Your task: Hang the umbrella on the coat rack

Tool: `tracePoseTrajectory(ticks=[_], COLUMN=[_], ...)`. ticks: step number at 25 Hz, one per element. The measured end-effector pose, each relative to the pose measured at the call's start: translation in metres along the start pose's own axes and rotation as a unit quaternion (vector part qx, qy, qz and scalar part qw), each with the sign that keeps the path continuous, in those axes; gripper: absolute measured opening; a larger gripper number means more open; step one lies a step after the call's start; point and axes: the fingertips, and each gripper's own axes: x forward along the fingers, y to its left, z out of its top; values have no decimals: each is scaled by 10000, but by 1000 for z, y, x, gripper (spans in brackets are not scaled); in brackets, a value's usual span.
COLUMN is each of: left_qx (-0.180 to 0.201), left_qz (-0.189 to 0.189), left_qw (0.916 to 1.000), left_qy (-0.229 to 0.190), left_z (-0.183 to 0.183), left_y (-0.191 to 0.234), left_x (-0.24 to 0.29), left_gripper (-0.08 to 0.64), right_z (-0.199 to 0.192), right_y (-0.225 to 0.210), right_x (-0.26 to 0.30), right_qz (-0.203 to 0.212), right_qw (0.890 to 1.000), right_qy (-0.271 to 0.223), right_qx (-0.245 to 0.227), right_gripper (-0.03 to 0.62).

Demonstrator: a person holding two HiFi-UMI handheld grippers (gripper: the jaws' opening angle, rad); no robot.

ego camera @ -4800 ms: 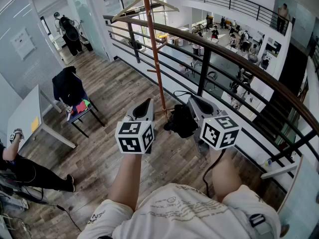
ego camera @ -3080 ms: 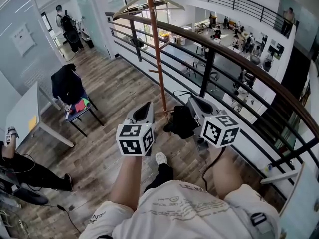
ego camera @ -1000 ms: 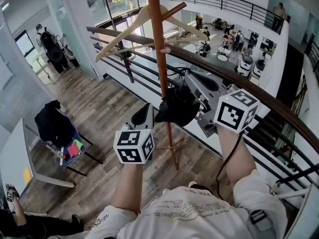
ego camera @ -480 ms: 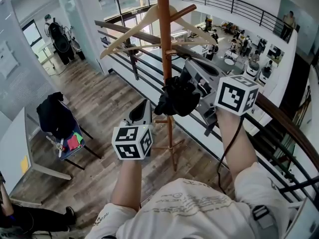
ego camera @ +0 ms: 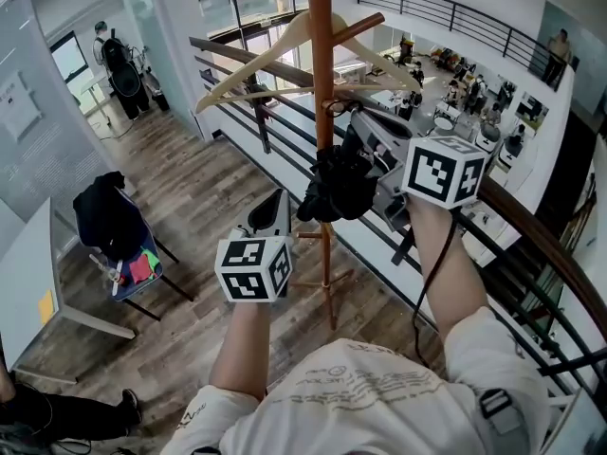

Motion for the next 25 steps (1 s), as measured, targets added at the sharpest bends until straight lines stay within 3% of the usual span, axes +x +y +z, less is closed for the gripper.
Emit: tracePoseTrajectory(ticks=[7, 19, 25], left_qx=[-9, -61, -95], left_qz=[25, 16, 78], left_qw=[10000, 9999, 9998], left_qy=[43, 139, 179], left_z=[-2, -6, -14], left_y=[3, 5, 11], left_x=[-1, -1, -9], left_gripper=[5, 5, 5], right_z=[-7, -19, -39], right_y=[4, 1, -7], right_x=[5, 21, 27], right_qz=[-40, -461, -563], right_qw=[9998, 9970, 9962], right_qy=[118, 341, 528], right_qx=[-122, -516, -411], right_gripper=[6, 6, 6])
